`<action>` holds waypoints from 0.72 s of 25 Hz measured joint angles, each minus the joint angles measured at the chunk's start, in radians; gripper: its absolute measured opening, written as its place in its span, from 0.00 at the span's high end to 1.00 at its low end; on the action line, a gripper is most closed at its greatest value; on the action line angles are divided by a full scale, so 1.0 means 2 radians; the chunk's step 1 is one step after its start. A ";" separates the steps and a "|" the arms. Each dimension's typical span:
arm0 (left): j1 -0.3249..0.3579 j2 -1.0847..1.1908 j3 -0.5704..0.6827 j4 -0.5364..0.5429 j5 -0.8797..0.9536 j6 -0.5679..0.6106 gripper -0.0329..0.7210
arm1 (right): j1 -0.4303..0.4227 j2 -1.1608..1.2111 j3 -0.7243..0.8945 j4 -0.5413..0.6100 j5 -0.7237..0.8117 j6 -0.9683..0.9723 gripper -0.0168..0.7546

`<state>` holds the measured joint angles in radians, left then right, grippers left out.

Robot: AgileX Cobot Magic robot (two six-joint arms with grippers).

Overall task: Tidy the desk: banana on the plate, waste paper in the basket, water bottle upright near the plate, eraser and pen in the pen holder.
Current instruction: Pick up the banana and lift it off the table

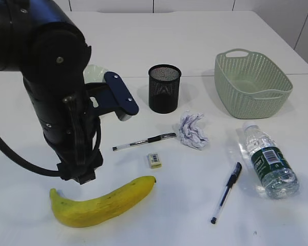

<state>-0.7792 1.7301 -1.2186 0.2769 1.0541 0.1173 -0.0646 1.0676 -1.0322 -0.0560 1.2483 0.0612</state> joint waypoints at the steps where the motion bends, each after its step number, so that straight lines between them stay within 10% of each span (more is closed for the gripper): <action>1: 0.000 0.002 0.000 0.000 -0.001 0.000 0.22 | 0.000 0.000 0.000 0.000 0.000 -0.001 0.42; 18: 0.000 0.028 0.000 -0.105 -0.030 0.048 0.22 | 0.000 0.000 0.000 0.000 0.000 -0.001 0.42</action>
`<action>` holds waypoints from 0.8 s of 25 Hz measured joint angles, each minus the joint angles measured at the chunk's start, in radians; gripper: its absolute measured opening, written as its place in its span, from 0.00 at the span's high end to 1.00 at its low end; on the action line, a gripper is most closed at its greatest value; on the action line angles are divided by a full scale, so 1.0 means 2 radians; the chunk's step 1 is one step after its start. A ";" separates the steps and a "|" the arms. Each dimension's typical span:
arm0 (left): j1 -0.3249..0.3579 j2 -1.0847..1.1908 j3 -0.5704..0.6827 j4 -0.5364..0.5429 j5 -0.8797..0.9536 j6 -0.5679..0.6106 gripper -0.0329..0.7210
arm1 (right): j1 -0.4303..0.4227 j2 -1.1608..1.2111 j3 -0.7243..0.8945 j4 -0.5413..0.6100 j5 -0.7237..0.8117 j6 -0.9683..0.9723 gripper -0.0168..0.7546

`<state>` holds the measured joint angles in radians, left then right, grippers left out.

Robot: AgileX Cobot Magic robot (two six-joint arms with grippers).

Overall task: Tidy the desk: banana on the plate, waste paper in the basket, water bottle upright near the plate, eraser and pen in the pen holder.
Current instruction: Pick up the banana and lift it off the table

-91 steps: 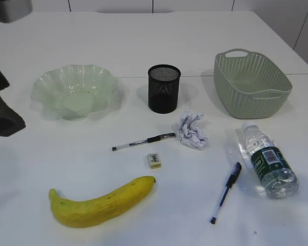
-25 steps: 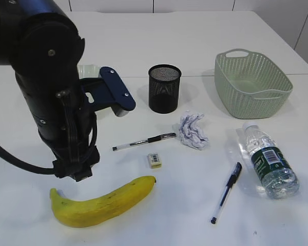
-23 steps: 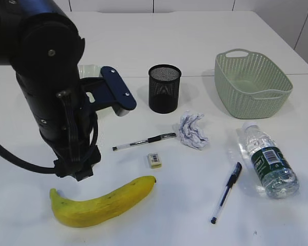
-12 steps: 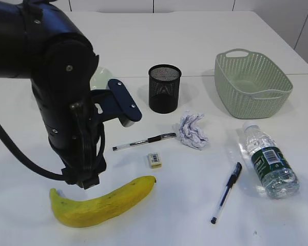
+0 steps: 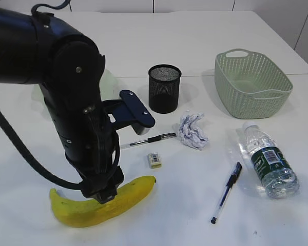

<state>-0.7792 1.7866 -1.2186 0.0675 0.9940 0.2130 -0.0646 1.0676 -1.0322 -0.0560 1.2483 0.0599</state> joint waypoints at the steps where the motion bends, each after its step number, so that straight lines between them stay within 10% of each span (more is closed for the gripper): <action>1: 0.000 0.000 0.000 -0.004 -0.002 0.005 0.22 | 0.000 0.000 0.000 0.000 0.000 0.000 0.42; 20: 0.000 0.050 -0.002 -0.016 -0.021 0.021 0.22 | 0.000 0.000 0.000 0.000 0.000 0.000 0.42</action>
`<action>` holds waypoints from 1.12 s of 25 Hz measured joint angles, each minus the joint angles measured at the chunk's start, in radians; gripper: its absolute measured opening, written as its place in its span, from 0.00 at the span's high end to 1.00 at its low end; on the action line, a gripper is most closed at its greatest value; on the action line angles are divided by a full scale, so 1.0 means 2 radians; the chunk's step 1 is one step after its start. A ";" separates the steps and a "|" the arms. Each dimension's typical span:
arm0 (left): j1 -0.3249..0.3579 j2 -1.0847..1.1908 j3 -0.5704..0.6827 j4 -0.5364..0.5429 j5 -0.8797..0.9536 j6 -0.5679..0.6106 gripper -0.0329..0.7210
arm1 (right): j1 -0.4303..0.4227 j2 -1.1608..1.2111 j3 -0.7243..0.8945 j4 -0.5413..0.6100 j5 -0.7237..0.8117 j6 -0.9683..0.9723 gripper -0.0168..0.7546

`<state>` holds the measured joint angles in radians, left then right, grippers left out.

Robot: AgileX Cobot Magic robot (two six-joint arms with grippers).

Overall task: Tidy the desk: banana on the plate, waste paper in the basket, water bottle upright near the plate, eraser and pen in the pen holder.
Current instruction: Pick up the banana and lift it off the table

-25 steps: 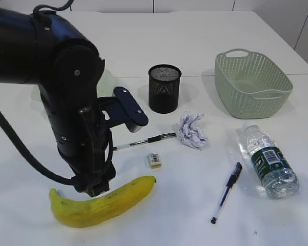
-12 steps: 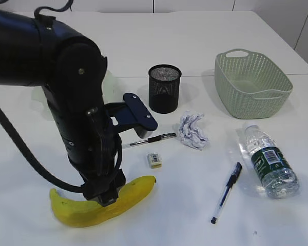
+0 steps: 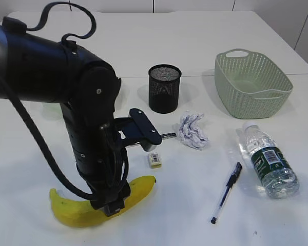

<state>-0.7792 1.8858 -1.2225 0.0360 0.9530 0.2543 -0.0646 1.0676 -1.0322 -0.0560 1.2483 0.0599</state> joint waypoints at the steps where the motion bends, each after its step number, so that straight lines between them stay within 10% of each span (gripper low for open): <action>1: 0.000 0.002 0.000 -0.001 -0.001 0.000 0.22 | 0.000 0.000 0.000 0.000 0.000 0.000 0.42; 28: 0.000 0.041 -0.001 -0.002 -0.024 0.000 0.23 | 0.000 0.000 0.000 0.000 0.000 0.000 0.42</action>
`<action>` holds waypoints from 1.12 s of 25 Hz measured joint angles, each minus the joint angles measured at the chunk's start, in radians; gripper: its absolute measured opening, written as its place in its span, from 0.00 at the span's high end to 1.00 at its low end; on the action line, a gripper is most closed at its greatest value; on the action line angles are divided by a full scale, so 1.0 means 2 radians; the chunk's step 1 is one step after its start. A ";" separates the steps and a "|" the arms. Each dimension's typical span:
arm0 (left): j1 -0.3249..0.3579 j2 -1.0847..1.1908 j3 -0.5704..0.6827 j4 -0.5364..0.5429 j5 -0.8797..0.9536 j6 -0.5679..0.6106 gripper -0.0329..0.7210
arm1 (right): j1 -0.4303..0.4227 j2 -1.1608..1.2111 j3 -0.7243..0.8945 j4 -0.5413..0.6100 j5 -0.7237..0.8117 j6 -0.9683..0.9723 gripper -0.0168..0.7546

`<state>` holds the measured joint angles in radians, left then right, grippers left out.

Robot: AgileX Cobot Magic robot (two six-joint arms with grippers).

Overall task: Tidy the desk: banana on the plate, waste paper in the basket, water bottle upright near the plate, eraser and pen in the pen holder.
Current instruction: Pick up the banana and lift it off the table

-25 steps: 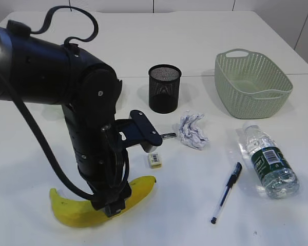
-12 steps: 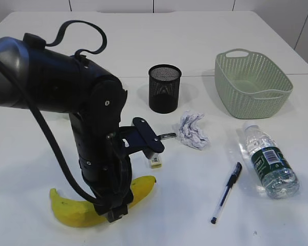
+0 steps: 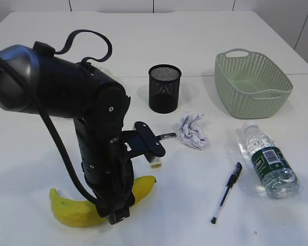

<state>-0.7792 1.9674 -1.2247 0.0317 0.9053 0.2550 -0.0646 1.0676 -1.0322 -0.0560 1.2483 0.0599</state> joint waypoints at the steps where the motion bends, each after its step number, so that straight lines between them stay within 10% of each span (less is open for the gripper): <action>1: 0.000 0.001 0.000 0.000 -0.001 0.000 0.23 | 0.000 0.000 0.000 0.000 0.000 0.000 0.42; 28: 0.000 0.025 0.000 0.009 -0.003 0.000 0.28 | 0.000 0.000 0.000 0.000 0.000 0.000 0.42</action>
<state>-0.7792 2.0176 -1.2247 0.0493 0.9000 0.2550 -0.0646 1.0676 -1.0322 -0.0560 1.2483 0.0599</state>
